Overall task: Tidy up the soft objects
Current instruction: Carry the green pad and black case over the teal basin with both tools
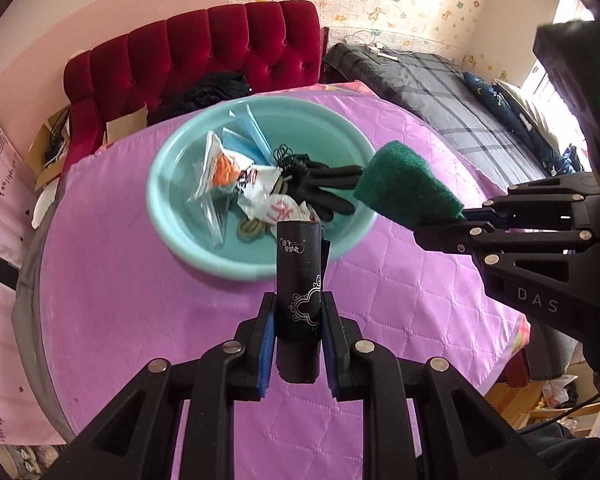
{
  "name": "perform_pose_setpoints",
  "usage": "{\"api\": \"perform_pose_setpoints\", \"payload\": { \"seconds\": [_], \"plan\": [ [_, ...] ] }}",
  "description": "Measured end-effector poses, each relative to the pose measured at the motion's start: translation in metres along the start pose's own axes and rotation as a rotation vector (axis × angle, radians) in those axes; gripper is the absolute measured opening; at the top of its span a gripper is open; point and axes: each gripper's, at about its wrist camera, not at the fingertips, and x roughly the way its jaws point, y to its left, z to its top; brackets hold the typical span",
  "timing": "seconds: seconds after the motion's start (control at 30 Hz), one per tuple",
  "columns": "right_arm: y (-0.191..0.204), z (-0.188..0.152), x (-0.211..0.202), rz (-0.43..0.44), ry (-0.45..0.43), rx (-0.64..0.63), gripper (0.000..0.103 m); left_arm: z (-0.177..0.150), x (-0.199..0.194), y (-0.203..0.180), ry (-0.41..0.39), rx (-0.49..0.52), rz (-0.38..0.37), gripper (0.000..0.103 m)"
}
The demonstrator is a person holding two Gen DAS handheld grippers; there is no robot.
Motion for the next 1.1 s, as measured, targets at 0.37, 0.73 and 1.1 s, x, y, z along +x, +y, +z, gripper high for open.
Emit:
{"api": "perform_pose_setpoints", "payload": {
  "seconds": [0.37, 0.73, 1.1],
  "plan": [
    [-0.016, 0.040, 0.015, 0.001, -0.014, -0.015, 0.008, 0.034, 0.023, 0.005, -0.001, -0.001, 0.010, 0.023],
    [-0.036, 0.090, 0.047, 0.007, -0.017, -0.024, 0.008, 0.069, 0.057, 0.025, 0.001, -0.051, -0.005, 0.023],
    [-0.052, 0.127, 0.082, 0.040, -0.014, 0.002, 0.008, 0.090, 0.097, 0.037, 0.015, -0.084, -0.015, 0.023]
  ]
}}
